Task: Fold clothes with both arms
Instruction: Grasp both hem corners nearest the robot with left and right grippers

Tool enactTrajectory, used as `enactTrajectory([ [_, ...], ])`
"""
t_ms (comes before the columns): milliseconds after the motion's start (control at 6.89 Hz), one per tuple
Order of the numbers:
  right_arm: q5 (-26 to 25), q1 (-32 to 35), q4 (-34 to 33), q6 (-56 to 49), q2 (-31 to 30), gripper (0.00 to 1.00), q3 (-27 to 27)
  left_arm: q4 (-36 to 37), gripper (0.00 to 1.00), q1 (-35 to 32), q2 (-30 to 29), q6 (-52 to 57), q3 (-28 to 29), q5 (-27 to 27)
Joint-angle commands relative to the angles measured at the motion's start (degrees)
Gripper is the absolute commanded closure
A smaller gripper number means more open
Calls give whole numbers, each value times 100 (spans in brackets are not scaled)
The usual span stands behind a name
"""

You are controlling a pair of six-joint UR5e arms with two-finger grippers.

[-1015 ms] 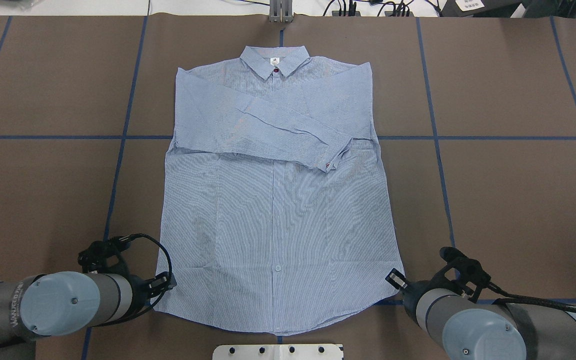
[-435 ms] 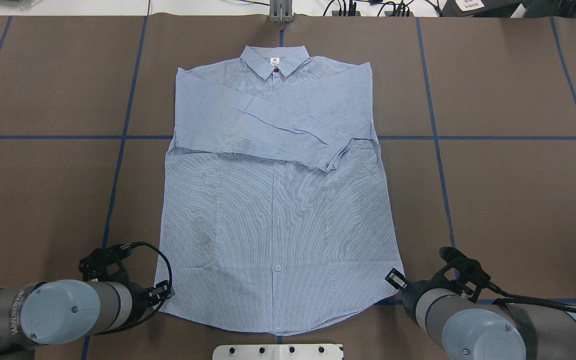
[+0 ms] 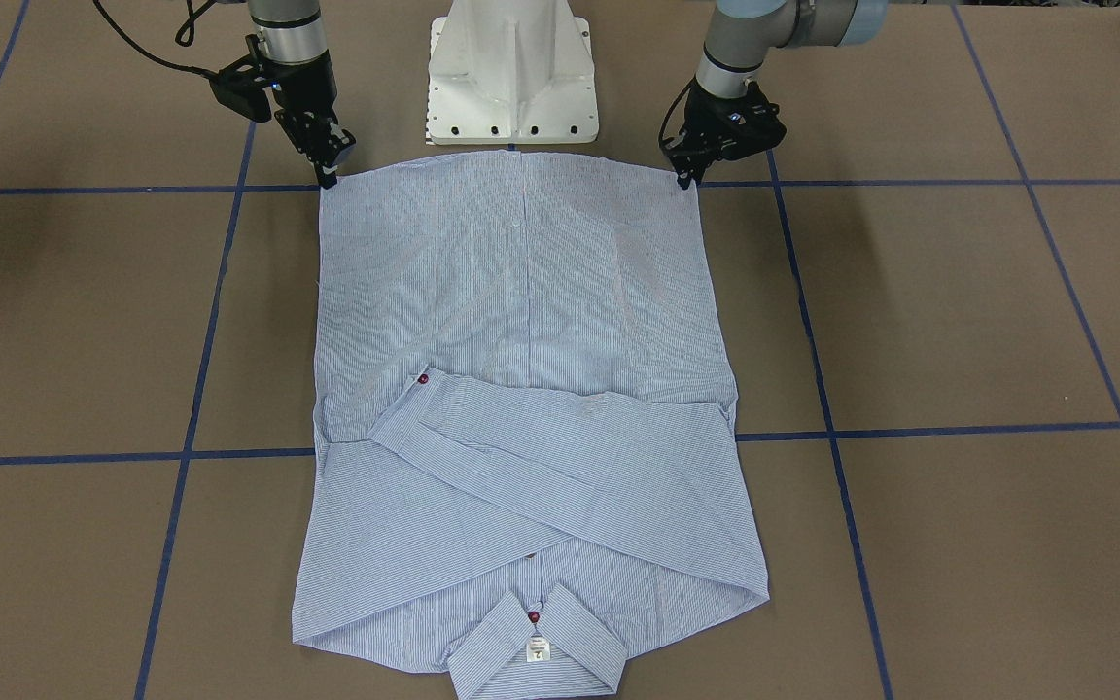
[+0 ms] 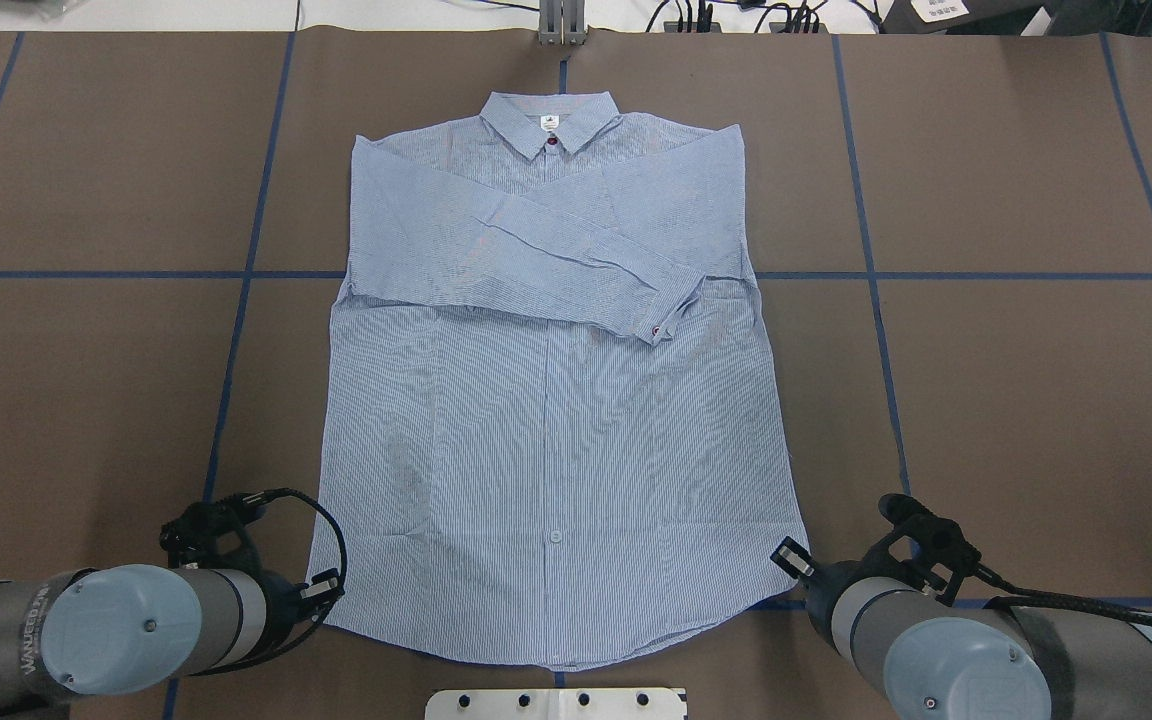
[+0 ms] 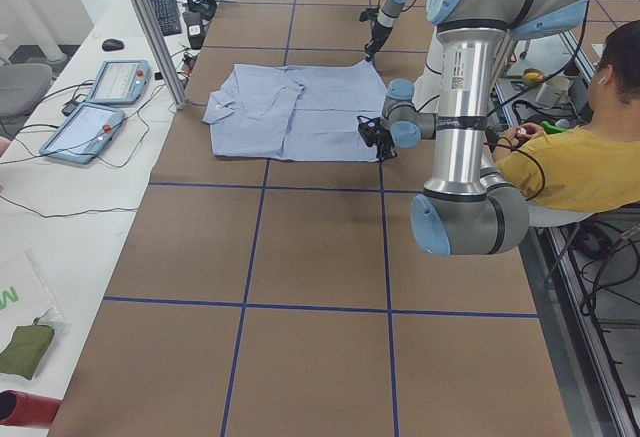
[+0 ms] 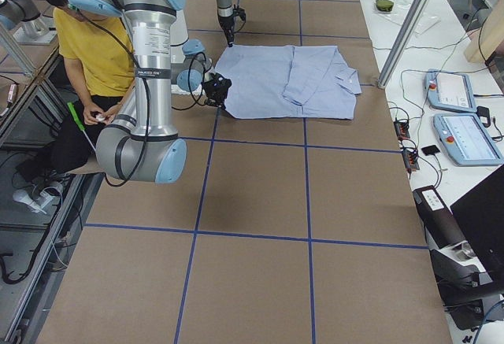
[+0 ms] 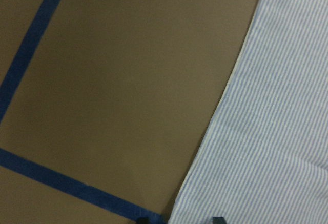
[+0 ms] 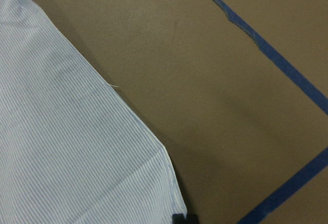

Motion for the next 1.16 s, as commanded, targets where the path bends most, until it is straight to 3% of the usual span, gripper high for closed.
enactTrajectory([
  [0,-8,0,0,0,2,100,-1,14,100,-10,33,-7,-218,-42],
  [290,1,44,-9,8,-6,100,165,93,100,-27,129,-16,-665,-210],
  [435,10,35,-96,8,-111,100,532,93,100,-27,226,-16,-911,-279],
  [725,115,105,-893,17,-68,100,1350,93,100,-97,367,-16,-1509,-377],
  [870,115,384,-896,8,-7,100,1336,84,100,-576,167,10,-1529,-446],
  [1015,132,804,-896,-61,307,100,1161,93,100,-1477,-261,193,-1373,-804],
])
